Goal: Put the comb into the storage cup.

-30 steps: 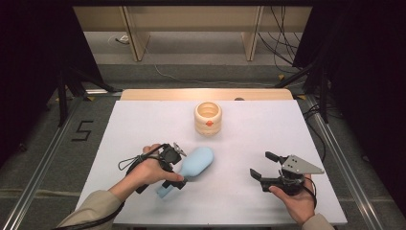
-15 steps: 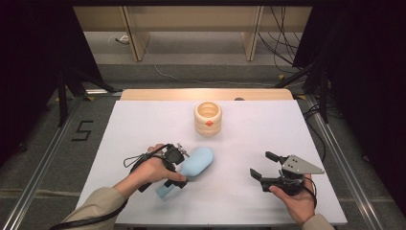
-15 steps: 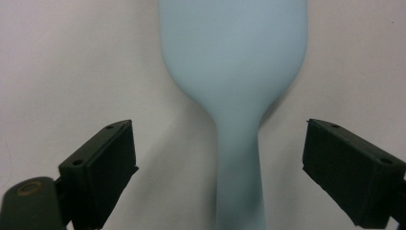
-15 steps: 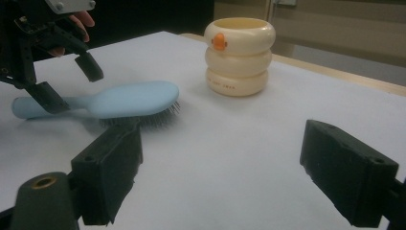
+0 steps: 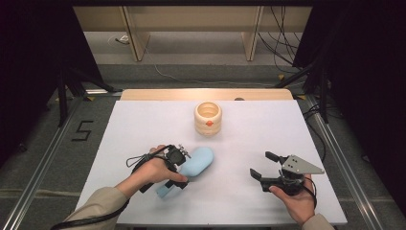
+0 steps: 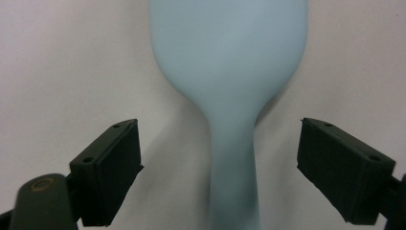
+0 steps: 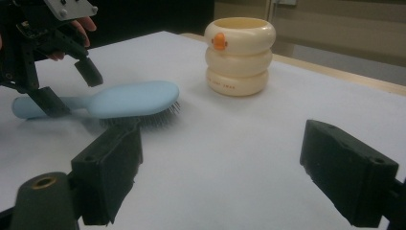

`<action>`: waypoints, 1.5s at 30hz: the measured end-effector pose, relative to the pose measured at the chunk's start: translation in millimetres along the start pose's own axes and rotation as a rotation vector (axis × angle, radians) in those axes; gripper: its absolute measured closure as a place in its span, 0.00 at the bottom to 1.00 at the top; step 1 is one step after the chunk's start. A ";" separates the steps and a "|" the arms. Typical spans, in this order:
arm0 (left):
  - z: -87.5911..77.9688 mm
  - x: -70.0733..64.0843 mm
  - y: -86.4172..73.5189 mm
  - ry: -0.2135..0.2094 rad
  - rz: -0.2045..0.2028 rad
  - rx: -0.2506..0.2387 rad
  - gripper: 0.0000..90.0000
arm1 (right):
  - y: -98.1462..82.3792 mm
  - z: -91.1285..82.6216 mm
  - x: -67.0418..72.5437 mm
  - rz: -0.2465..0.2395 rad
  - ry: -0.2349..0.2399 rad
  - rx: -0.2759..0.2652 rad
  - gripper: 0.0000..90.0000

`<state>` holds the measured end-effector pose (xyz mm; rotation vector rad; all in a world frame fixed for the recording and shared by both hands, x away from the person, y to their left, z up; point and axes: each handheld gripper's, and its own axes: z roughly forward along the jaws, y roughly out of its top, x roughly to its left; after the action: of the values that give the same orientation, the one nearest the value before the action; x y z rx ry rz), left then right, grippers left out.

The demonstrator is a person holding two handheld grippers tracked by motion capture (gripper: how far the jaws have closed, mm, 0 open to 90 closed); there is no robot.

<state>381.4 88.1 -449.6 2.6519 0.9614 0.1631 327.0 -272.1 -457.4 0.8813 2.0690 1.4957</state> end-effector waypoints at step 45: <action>12.2 0.4 6.1 -0.028 -0.003 0.069 0.27 | -0.3 0.3 -0.2 -0.003 -0.003 0.010 0.17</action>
<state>387.9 80.9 -459.1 2.7077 0.9788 0.0939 327.2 -272.1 -457.8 0.8836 2.0763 1.4833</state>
